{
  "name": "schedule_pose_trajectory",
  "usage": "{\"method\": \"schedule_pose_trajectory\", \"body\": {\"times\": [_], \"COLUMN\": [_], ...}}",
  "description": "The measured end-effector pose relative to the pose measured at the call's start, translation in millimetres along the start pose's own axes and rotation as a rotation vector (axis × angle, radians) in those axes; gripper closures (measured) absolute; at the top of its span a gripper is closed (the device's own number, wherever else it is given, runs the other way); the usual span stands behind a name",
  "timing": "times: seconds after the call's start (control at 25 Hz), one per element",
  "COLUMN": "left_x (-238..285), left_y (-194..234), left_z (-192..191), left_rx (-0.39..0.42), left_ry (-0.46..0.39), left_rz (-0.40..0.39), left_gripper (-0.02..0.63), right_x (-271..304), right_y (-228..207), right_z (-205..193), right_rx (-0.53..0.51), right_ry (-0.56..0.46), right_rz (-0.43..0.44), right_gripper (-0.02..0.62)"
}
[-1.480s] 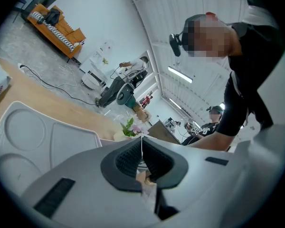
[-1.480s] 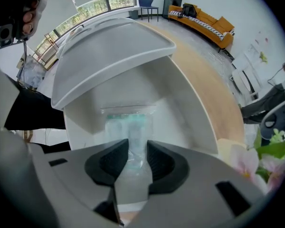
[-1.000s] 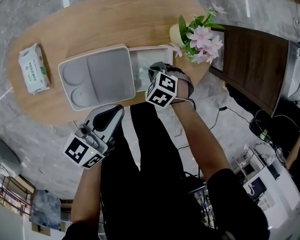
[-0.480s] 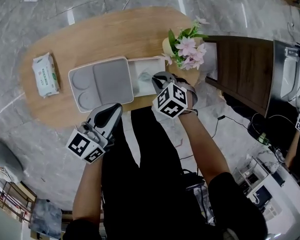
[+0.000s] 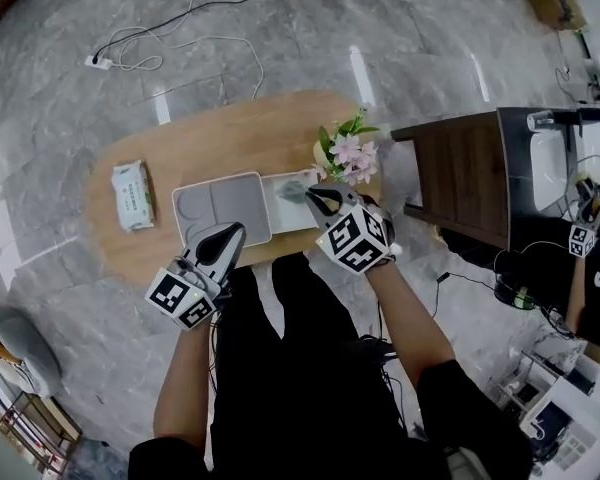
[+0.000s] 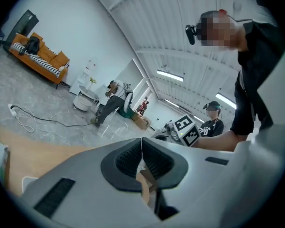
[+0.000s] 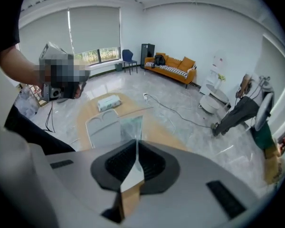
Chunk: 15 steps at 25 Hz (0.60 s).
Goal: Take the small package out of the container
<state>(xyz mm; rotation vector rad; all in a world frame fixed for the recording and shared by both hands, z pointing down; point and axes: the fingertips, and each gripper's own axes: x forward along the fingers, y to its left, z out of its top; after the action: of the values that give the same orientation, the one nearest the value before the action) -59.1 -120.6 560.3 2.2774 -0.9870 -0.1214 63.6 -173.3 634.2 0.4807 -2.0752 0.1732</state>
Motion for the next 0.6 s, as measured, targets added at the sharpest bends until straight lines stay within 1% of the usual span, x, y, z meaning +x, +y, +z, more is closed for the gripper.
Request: {"method": "schedule_pose_trajectory", "body": {"times": [0.2,0.44,0.6], "left_x": [0.8,-9.6,-25.4], "left_y": [-22.7,-59.7,-83.7], "left_z": [61.7,127.2,166.2], "left_rx": [0.085,0.195,0.259], "left_ry": [-0.046,-0.094,-0.129], "left_rz": [-0.019,-0.052,-0.050], "left_gripper": [0.588,0.588,0.588], "right_x": [-64.0,-143.1,-188.8], "right_y": [-12.9,-16.4,-12.4], "right_z": [65.5,135.6,175.1], "right_rx": [0.011,-0.034,-0.008], "right_ry": [-0.145,-0.287,-0.416], "right_rz": [-0.028,-0.075,-0.064], "right_gripper": [0.569,0.569,0.569]}}
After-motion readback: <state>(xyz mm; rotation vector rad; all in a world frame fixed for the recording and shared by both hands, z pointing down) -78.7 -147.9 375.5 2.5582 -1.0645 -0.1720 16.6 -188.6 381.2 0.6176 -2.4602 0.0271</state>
